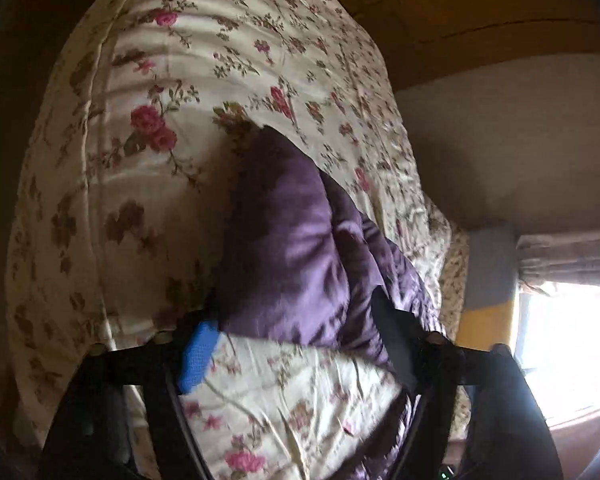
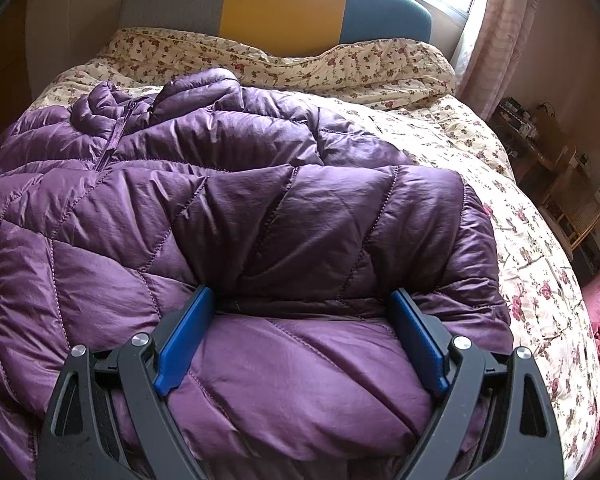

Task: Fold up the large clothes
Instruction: 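Grasp the sleeve with the left gripper, fold it across the body, release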

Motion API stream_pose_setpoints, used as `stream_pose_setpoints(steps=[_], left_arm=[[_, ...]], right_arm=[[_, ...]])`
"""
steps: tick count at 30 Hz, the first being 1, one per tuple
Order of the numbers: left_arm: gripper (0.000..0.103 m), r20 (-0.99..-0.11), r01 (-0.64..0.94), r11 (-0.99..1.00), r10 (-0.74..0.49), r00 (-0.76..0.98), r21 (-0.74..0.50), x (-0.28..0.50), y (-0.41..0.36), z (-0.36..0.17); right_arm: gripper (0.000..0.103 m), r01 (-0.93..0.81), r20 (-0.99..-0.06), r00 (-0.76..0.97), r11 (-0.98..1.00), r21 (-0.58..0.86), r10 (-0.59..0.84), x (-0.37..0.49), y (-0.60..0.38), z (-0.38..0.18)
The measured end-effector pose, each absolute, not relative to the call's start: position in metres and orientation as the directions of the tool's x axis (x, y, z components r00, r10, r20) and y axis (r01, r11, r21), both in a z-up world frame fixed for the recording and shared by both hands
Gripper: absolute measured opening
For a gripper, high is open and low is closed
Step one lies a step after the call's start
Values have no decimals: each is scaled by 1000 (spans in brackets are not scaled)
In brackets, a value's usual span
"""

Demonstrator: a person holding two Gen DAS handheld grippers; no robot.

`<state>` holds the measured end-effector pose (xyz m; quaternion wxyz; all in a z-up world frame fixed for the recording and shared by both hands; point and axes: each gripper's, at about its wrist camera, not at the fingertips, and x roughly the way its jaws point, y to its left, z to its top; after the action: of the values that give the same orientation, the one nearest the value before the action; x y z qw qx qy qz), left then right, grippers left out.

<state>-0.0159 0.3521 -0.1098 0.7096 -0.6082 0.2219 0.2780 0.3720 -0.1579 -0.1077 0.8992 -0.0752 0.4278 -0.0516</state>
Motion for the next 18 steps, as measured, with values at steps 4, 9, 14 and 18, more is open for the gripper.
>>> stream_pose_setpoints(steps=[4,9,14,18], left_arm=[[21,-686,-699,121,135,715,-704,-10,363,-114],[15,-687,-699,358,185,703,-619,23,350,-79],[12,-640,-609,559,172,749,-562,80,321,-41],[11,-597,-485,678,85,798,-552,136,283,-18]], right_arm=[[89,28,-762,629,984,-178,-156,372,-159,-108],[89,27,-762,629,984,-177,-154,372,-159,-108],[89,27,-761,630,984,-178,-155,371,-159,-108],[89,27,-762,629,984,-178,-155,372,-159,-108]])
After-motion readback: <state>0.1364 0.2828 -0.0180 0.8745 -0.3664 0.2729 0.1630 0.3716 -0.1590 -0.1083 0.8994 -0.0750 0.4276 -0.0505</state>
